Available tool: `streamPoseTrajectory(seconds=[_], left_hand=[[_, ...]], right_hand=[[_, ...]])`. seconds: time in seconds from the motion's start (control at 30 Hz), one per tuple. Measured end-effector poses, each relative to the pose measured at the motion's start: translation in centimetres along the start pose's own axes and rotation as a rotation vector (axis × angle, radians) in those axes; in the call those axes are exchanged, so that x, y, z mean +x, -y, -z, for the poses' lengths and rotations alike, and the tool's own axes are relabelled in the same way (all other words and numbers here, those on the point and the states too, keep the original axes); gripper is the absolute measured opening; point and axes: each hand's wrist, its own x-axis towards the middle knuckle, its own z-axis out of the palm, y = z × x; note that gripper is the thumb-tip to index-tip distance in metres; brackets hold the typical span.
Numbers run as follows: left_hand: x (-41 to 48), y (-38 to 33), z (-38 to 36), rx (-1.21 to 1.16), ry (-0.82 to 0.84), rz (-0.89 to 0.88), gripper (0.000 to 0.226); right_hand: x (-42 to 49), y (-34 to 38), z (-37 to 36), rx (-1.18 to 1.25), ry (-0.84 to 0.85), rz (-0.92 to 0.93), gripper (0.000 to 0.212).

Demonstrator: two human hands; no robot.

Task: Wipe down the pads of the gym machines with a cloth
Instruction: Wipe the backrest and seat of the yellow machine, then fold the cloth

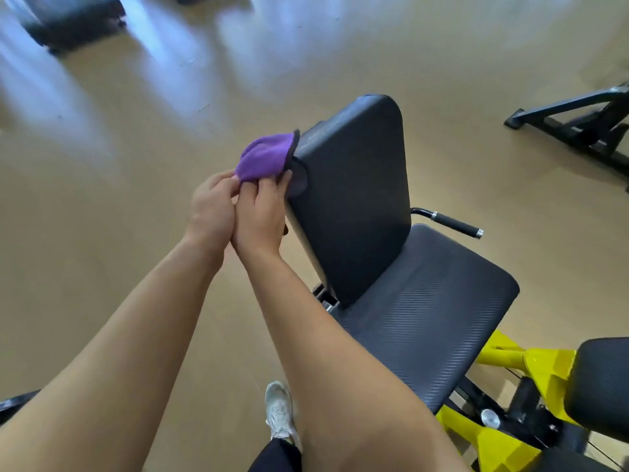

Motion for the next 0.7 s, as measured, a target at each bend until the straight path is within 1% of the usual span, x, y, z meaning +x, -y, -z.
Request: streamPoseTrajectory(seconds=[0.07, 0.17, 0.23, 0.33, 0.37, 0.4, 0.47, 0.53, 0.57, 0.63, 0.7], left_hand=[[-1.0, -0.5, 1.1, -0.060, 0.014, 0.063, 0.021], [-2.8, -0.6, 2.5, -0.078, 0.042, 0.113, 0.024], [-3.8, -0.4, 3.0, -0.008, 0.074, 0.129, 0.035], [-5.5, -0.3, 3.6, 0.088, 0.137, 0.188, 0.059], [-6.1, -0.3, 3.7, 0.112, 0.165, 0.201, 0.064], [-6.6, -0.4, 3.8, 0.132, 0.193, 0.207, 0.063], [-7.7, -0.5, 3.9, 0.164, 0.243, 0.196, 0.046], [-8.5, -0.6, 3.8, 0.244, 0.299, 0.151, 0.031], [-8.7, -0.5, 3.7, 0.302, 0.316, 0.110, 0.027], [-9.0, -0.4, 3.8, 0.418, 0.350, 0.051, 0.017], [-9.4, -0.4, 3.7, 0.484, 0.425, 0.024, 0.007]], right_hand=[[-1.5, 1.7, 0.7, 0.029, 0.104, 0.010, 0.022], [-2.9, 2.7, 2.4, 0.078, 0.163, -0.053, 0.024], [-3.6, 2.7, 3.9, 0.106, 0.203, -0.121, 0.025], [-4.7, 2.8, 6.5, 0.077, 0.307, -0.236, 0.025], [-5.1, 3.0, 7.5, 0.079, 0.338, -0.287, 0.026], [-5.4, 3.2, 8.3, 0.075, 0.351, -0.349, 0.028], [-6.2, 3.6, 9.6, 0.057, 0.350, -0.452, 0.034], [-6.9, 3.9, 10.8, 0.024, 0.323, -0.504, 0.041], [-7.2, 4.1, 11.5, -0.007, 0.314, -0.513, 0.038], [-8.3, 5.0, 13.1, -0.042, 0.306, -0.506, 0.025], [-9.1, 5.0, 14.7, -0.027, 0.285, -0.483, 0.032]])
